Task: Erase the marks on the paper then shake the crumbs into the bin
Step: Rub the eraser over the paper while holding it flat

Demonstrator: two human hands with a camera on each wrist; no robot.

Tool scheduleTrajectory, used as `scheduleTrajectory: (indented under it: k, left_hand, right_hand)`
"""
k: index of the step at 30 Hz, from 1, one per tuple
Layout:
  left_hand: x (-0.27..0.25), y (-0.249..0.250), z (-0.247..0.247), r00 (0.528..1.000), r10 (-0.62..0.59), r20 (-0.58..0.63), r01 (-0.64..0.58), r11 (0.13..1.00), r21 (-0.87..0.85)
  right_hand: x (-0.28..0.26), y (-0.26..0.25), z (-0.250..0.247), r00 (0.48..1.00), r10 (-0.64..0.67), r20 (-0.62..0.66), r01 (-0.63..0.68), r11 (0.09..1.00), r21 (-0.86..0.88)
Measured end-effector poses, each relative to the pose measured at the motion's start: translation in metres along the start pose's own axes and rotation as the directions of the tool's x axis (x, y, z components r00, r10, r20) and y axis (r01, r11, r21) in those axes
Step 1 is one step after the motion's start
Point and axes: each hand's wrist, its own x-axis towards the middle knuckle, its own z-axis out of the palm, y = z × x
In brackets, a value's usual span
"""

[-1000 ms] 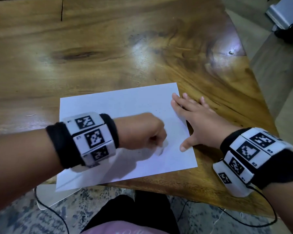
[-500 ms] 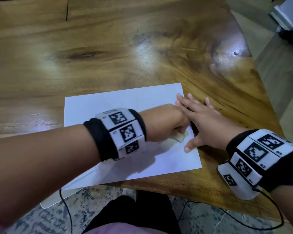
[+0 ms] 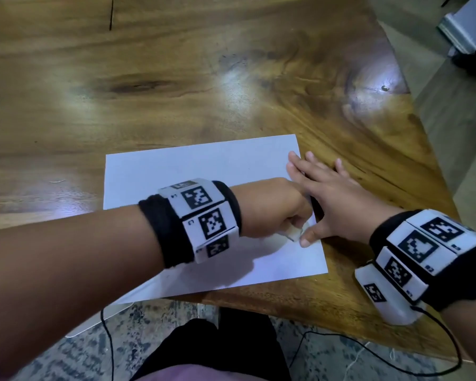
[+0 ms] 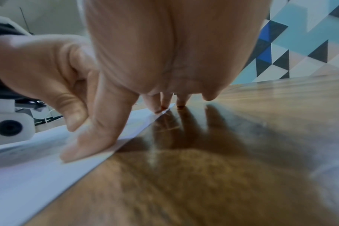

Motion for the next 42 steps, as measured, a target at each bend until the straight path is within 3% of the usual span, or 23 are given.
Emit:
scheduleTrajectory:
  k: [3, 8, 13, 16, 20, 24, 26, 30, 37, 42]
  left_hand:
    - [-0.017, -0.008, 0.005, 0.994, 0.07, 0.08, -0.07, 0.998, -0.006]
    - [-0.044, -0.025, 0.001, 0.986, 0.01, 0.168, -0.002, 0.999, -0.042]
    - [-0.014, -0.024, -0.02, 0.985, -0.114, -0.129, 0.114, 0.993, -0.005]
    - [0.009, -0.014, -0.02, 0.974, -0.115, -0.197, 0.113, 0.993, -0.02]
    - [0.007, -0.008, -0.008, 0.984, -0.076, -0.159, 0.074, 0.997, -0.018]
    - [-0.021, -0.015, -0.002, 0.994, -0.038, 0.1, 0.037, 0.999, 0.012]
    - [-0.024, -0.017, -0.005, 0.995, -0.059, 0.08, 0.058, 0.998, 0.004]
    - [-0.016, -0.019, -0.012, 0.992, -0.079, -0.096, 0.08, 0.997, 0.003]
    - [-0.068, -0.039, 0.001, 0.994, -0.065, 0.087, 0.066, 0.998, -0.013]
    - [-0.041, -0.033, -0.016, 0.989, -0.071, -0.132, 0.069, 0.997, -0.021]
  right_hand:
    - [0.0, 0.0, -0.001, 1.0, 0.01, 0.01, -0.01, 1.0, -0.024]
    - [0.0, -0.002, 0.0, 1.0, 0.013, 0.003, -0.013, 0.999, -0.032]
    - [0.0, -0.004, -0.001, 1.0, 0.01, 0.001, -0.009, 1.0, -0.023]
    - [0.0, -0.005, -0.002, 1.0, 0.009, -0.012, -0.009, 1.0, 0.008]
    - [-0.001, -0.004, -0.002, 1.0, 0.015, -0.014, -0.015, 1.0, 0.02]
    - [-0.001, -0.003, -0.001, 0.999, 0.038, -0.004, -0.038, 0.999, -0.007]
    - [-0.001, -0.003, -0.001, 0.999, 0.044, -0.002, -0.044, 0.999, -0.008]
    - [-0.002, -0.005, -0.002, 0.999, 0.045, 0.008, -0.045, 0.999, -0.023]
    - [-0.002, -0.008, -0.004, 0.997, 0.065, 0.042, -0.064, 0.997, -0.033]
    - [-0.001, -0.011, -0.005, 0.997, 0.068, 0.043, -0.065, 0.995, -0.075]
